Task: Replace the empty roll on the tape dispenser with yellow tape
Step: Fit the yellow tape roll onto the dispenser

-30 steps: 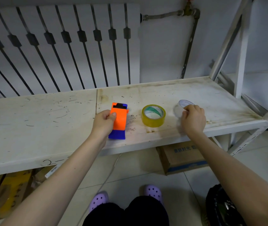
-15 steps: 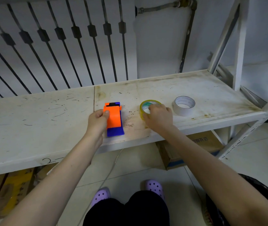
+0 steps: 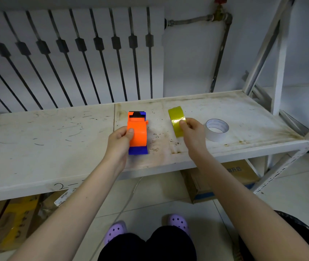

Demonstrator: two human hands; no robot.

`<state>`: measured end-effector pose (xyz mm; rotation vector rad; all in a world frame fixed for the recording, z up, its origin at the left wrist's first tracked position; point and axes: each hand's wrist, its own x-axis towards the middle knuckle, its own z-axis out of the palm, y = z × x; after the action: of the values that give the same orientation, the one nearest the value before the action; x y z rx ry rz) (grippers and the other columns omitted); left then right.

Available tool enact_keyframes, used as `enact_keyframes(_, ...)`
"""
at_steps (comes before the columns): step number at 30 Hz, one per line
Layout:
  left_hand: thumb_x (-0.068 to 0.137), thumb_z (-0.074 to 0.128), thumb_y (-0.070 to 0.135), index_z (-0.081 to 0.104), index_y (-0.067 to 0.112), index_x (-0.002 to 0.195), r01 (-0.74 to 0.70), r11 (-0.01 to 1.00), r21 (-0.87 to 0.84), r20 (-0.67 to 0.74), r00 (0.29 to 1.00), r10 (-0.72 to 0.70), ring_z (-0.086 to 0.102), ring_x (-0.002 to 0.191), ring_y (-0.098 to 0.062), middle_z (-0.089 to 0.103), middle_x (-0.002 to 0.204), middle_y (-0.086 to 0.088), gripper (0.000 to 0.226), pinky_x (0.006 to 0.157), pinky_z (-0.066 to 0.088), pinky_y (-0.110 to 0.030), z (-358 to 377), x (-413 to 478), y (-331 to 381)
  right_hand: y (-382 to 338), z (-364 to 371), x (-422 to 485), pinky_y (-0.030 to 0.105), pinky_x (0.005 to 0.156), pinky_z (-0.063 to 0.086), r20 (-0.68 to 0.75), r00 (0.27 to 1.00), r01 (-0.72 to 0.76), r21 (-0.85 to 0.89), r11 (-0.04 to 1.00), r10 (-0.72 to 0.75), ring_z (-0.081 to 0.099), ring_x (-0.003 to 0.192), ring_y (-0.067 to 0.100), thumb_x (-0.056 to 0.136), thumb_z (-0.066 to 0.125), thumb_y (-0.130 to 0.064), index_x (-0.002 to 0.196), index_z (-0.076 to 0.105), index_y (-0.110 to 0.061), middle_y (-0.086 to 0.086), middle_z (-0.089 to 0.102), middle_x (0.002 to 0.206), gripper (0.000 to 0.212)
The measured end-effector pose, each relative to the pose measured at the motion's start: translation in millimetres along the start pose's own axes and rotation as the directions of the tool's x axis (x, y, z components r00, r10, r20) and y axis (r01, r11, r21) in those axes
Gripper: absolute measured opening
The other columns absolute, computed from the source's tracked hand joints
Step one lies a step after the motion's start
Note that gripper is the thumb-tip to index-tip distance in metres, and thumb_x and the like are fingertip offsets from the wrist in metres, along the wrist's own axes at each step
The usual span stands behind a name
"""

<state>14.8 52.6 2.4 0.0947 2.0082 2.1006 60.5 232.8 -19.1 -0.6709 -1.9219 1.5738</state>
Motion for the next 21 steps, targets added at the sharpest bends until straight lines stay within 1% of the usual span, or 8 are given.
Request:
enact_keyframes(3,0.097,0.045,0.016,0.061,0.023,0.084,-0.02,1.0,-0.005,0.009,1.0,0.02,0.057,0.085,-0.014,0.062,0.09,0.003,0.022,0.081,0.048,-0.029,1.7,-2.3,1.9,-10.8,4.4,-9.1,0.025,0.061,0.036,0.002,0.995,-0.094,0.145,0.985,0.095,0.041,0.066,0.013,0.096,0.045,-0.017,0.072,0.051,-0.015,0.0,0.046,0.07,0.025)
enact_keyframes(7,0.096,0.047,0.018,0.062,0.023,0.093,-0.062,0.998,-0.007,0.024,0.998,0.062,0.058,0.097,-0.017,0.064,0.102,-0.001,0.016,0.087,0.048,-0.032,5.5,-6.8,5.1,-16.7,14.5,-24.0,0.037,0.079,0.044,0.062,0.991,-0.13,0.212,0.969,0.119,0.048,0.08,0.016,0.097,0.042,-0.018,0.075,0.053,-0.016,0.0,0.051,0.076,0.025)
enact_keyframes(9,0.096,0.047,0.019,0.061,0.02,0.101,-0.083,0.997,0.0,0.026,0.996,0.083,0.058,0.099,-0.017,0.063,0.107,-0.003,0.015,0.086,0.048,-0.032,6.7,-8.5,6.5,-17.4,18.1,-29.6,0.042,0.08,0.046,0.087,0.992,-0.106,0.219,0.97,0.089,0.049,0.082,0.021,0.097,0.043,-0.017,0.074,0.054,-0.013,0.004,0.053,0.078,0.025)
enact_keyframes(12,0.095,0.048,0.021,0.059,0.021,0.104,-0.115,0.993,0.016,0.009,0.993,0.115,0.057,0.098,-0.015,0.062,0.106,-0.001,0.014,0.085,0.047,-0.03,7.5,-10.7,9.4,-21.8,22.5,-37.9,0.057,0.09,0.047,0.129,0.991,-0.065,0.205,0.977,0.039,0.052,0.083,0.038,0.097,0.042,-0.016,0.085,0.053,0.006,0.013,0.052,0.083,0.027)
enact_keyframes(13,0.095,0.049,0.021,0.06,0.02,0.106,-0.122,0.992,0.023,0.005,0.993,0.122,0.057,0.099,-0.016,0.061,0.109,-0.002,0.015,0.086,0.047,-0.031,7.7,-11.2,9.8,-23.4,23.7,-40.8,0.06,0.093,0.044,0.136,0.99,-0.06,0.203,0.977,0.032,0.053,0.091,0.046,0.097,0.041,-0.016,0.089,0.052,0.01,0.017,0.052,0.084,0.029)
enact_keyframes(15,0.095,0.049,0.023,0.06,0.016,0.113,-0.13,0.99,0.045,0.0,0.991,0.13,0.056,0.104,-0.019,0.061,0.115,-0.005,0.022,0.088,0.047,-0.033,7.7,-12.1,10.2,-26.4,25.4,-46.2,0.061,0.095,0.044,0.142,0.99,-0.055,0.221,0.974,0.024,0.052,0.105,0.048,0.098,0.041,-0.016,0.086,0.054,0.006,0.027,0.054,0.089,0.028)
enact_keyframes(18,0.095,0.049,0.024,0.06,0.018,0.111,-0.154,0.986,0.07,-0.004,0.988,0.154,0.057,0.106,-0.021,0.061,0.118,-0.006,0.02,0.088,0.048,-0.032,7.8,-13.1,10.6,-30.7,27.0,-51.0,0.059,0.095,0.046,0.139,0.99,-0.069,0.23,0.971,0.037,0.052,0.106,0.044,0.099,0.039,-0.017,0.077,0.053,-0.013,0.005,0.055,0.08,0.027)
enact_keyframes(21,0.094,0.05,0.023,0.06,0.02,0.105,-0.165,0.983,0.086,-0.022,0.986,0.168,0.058,0.107,-0.024,0.063,0.117,-0.008,0.015,0.09,0.049,-0.034,8.2,-12.8,10.2,-29.0,28.4,-51.9,0.061,0.093,0.046,0.158,0.987,-0.059,0.212,0.976,0.025,0.056,0.094,0.041,0.1,0.036,-0.017,0.078,0.05,-0.012,-0.001,0.051,0.077,0.027)
